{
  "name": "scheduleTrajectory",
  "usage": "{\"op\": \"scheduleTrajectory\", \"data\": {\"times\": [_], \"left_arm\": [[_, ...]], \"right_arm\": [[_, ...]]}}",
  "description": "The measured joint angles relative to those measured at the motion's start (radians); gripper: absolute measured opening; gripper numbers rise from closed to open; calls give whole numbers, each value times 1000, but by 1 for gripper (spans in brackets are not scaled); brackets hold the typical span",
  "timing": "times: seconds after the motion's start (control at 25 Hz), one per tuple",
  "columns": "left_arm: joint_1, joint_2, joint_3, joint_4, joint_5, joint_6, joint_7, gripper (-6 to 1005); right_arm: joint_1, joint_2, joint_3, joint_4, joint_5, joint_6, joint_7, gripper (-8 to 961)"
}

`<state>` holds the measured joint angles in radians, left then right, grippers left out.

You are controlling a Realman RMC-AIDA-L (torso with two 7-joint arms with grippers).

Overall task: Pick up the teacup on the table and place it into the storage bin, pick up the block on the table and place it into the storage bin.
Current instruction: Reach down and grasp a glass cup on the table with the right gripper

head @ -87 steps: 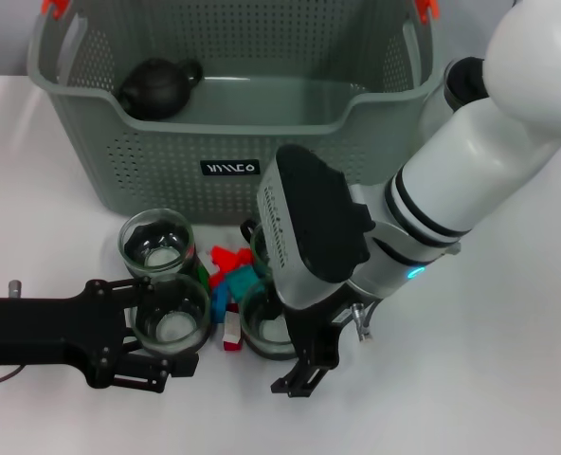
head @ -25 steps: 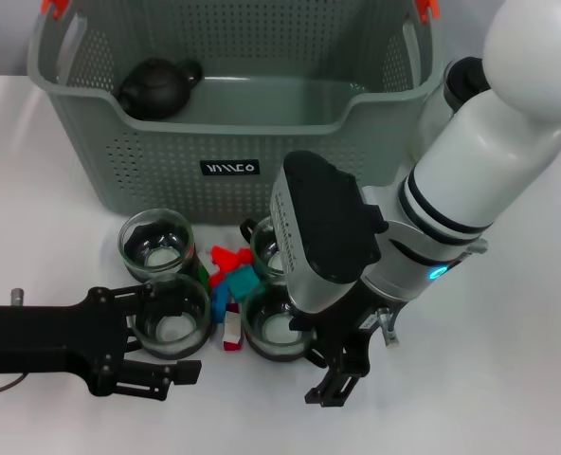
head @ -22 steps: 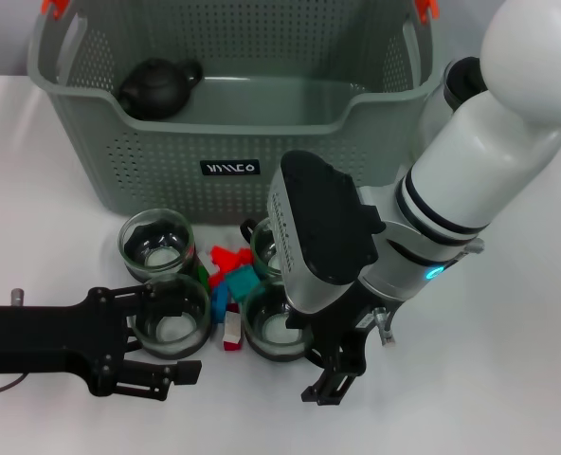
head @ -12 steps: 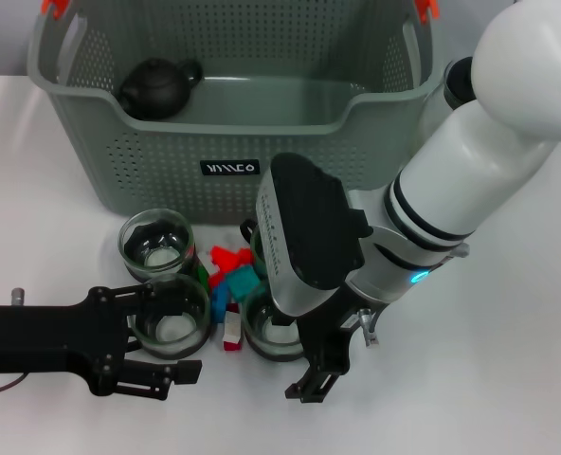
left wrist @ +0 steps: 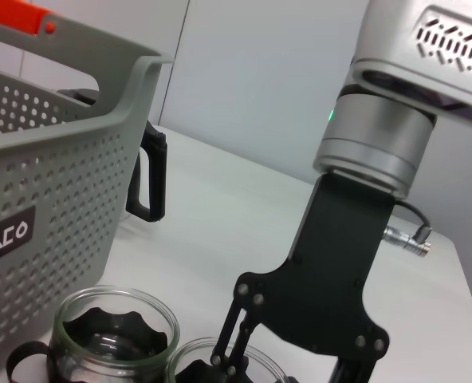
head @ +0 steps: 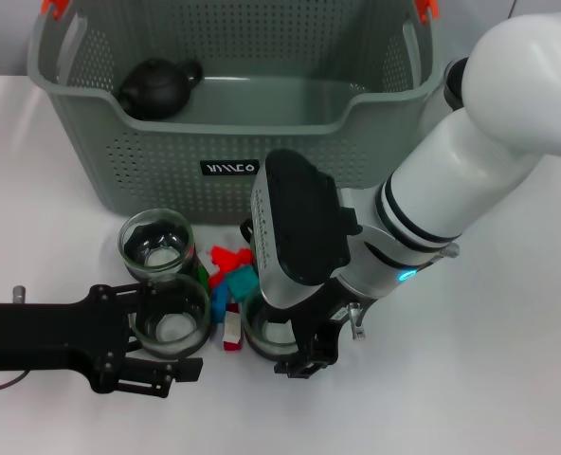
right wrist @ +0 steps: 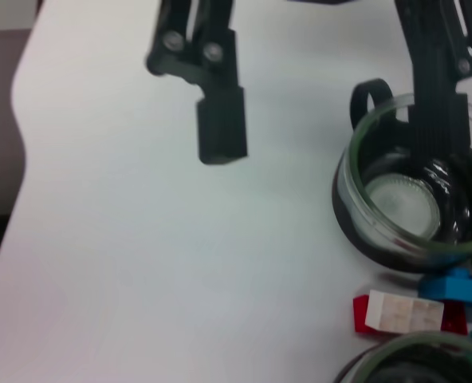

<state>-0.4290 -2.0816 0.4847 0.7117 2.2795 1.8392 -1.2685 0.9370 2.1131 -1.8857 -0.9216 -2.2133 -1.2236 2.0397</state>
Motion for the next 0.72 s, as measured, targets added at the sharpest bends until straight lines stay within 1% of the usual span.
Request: {"op": "scheduleTrajectory", "data": {"times": [0.12, 0.28, 0.72], "left_arm": [[-1, 1, 0, 0, 0, 0, 0, 932], [-2, 2, 0, 0, 0, -1, 0, 932], [-2, 2, 0, 0, 0, -2, 1, 932]], "right_arm": [[8, 2, -15, 22, 1, 19, 6, 661], [11, 5, -32, 28, 2, 30, 6, 624], [11, 7, -48, 29, 3, 35, 7, 512]]}}
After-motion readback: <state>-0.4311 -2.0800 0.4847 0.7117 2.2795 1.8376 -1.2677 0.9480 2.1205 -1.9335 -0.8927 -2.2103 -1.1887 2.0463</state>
